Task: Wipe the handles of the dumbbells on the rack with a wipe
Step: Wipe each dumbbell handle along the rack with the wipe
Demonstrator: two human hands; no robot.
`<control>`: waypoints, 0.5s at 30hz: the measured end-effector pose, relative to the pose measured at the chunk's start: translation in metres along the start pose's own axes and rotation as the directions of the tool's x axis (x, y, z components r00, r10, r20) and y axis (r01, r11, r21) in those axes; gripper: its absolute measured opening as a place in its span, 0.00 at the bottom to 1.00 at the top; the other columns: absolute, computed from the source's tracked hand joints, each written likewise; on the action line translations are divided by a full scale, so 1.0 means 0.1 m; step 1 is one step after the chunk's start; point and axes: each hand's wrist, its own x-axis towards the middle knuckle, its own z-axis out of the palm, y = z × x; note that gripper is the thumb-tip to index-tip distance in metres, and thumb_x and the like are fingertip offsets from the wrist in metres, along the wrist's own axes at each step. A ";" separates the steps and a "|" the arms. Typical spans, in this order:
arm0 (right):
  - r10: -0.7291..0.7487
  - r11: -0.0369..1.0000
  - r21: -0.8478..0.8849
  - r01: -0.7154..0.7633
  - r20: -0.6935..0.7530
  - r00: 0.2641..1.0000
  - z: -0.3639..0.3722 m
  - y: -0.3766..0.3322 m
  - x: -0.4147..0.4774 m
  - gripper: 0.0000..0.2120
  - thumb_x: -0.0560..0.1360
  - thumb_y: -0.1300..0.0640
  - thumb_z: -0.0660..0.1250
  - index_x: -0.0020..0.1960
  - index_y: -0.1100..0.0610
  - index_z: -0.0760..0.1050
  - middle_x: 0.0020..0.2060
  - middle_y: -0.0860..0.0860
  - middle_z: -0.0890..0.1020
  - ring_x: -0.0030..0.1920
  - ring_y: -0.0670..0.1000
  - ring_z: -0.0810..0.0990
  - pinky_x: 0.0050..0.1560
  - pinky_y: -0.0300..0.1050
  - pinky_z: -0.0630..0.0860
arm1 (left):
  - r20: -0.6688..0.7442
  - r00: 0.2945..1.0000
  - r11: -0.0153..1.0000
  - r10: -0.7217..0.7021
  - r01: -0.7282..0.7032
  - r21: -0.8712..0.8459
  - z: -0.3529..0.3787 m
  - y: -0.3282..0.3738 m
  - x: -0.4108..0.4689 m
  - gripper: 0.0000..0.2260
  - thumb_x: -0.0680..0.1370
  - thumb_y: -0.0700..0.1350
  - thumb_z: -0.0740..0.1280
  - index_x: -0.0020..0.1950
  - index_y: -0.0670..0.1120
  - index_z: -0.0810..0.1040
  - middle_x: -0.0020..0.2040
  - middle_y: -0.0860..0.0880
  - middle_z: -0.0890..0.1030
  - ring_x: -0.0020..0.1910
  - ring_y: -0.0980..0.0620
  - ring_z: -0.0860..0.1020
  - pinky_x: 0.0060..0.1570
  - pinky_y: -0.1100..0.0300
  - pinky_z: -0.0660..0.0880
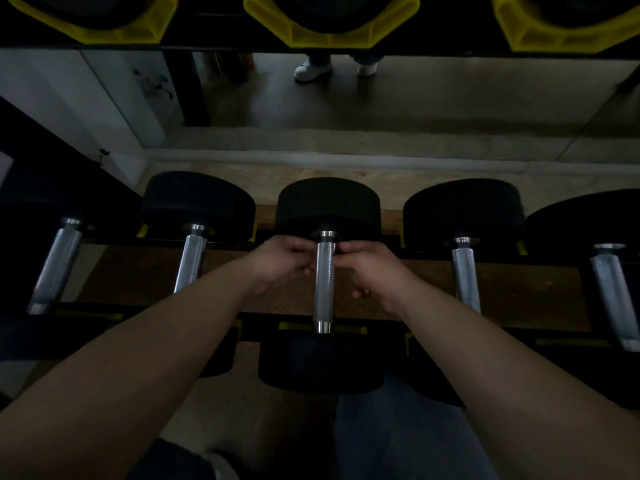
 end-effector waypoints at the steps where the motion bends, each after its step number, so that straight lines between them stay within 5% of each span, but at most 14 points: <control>1: 0.010 1.000 -0.004 -0.010 -0.005 1.000 -0.01 0.00 0.00 0.06 0.77 0.54 0.71 0.46 0.44 0.76 0.51 0.49 0.81 0.46 0.50 0.78 0.34 0.43 0.73 | 0.015 1.000 1.000 0.001 -0.001 -0.009 0.01 0.00 0.00 0.10 0.81 0.34 0.63 0.57 0.43 0.82 0.50 0.45 0.84 0.47 0.53 0.82 0.48 0.62 0.79; 5: 0.155 0.984 -0.088 -0.154 0.012 0.988 0.01 0.01 -0.03 0.06 0.78 0.50 0.68 0.54 0.50 0.79 0.48 0.53 0.82 0.38 0.49 0.75 0.33 0.42 0.74 | 0.281 0.917 0.897 -0.283 0.149 0.416 0.00 -0.12 -0.16 0.09 0.81 0.37 0.65 0.51 0.48 0.83 0.44 0.52 0.85 0.42 0.58 0.81 0.44 0.64 0.77; 8: 0.127 0.989 -0.075 -0.128 -0.016 0.992 -0.01 -0.03 -0.03 0.01 0.79 0.52 0.68 0.49 0.48 0.78 0.48 0.50 0.81 0.40 0.49 0.76 0.32 0.41 0.73 | 0.310 0.869 0.789 -0.387 0.138 0.599 0.02 -0.08 -0.23 0.10 0.80 0.37 0.65 0.46 0.50 0.83 0.39 0.53 0.83 0.38 0.58 0.79 0.38 0.67 0.74; 11: 0.117 0.992 -0.035 -0.118 -0.028 0.993 -0.02 -0.06 -0.02 0.02 0.78 0.53 0.68 0.46 0.48 0.77 0.50 0.51 0.81 0.40 0.50 0.76 0.34 0.42 0.73 | 0.256 0.905 0.899 -0.340 0.233 0.371 0.00 -0.08 -0.19 0.08 0.79 0.34 0.65 0.55 0.41 0.82 0.44 0.47 0.84 0.43 0.55 0.81 0.43 0.65 0.78; 15: 0.097 0.994 -0.037 -0.098 -0.026 0.995 -0.01 -0.06 -0.02 0.03 0.78 0.52 0.69 0.50 0.49 0.79 0.52 0.52 0.81 0.41 0.51 0.76 0.34 0.42 0.74 | -0.016 0.983 0.942 -0.181 0.169 -0.291 -0.04 -0.05 -0.04 0.11 0.79 0.35 0.67 0.61 0.41 0.81 0.54 0.44 0.85 0.48 0.53 0.83 0.45 0.63 0.79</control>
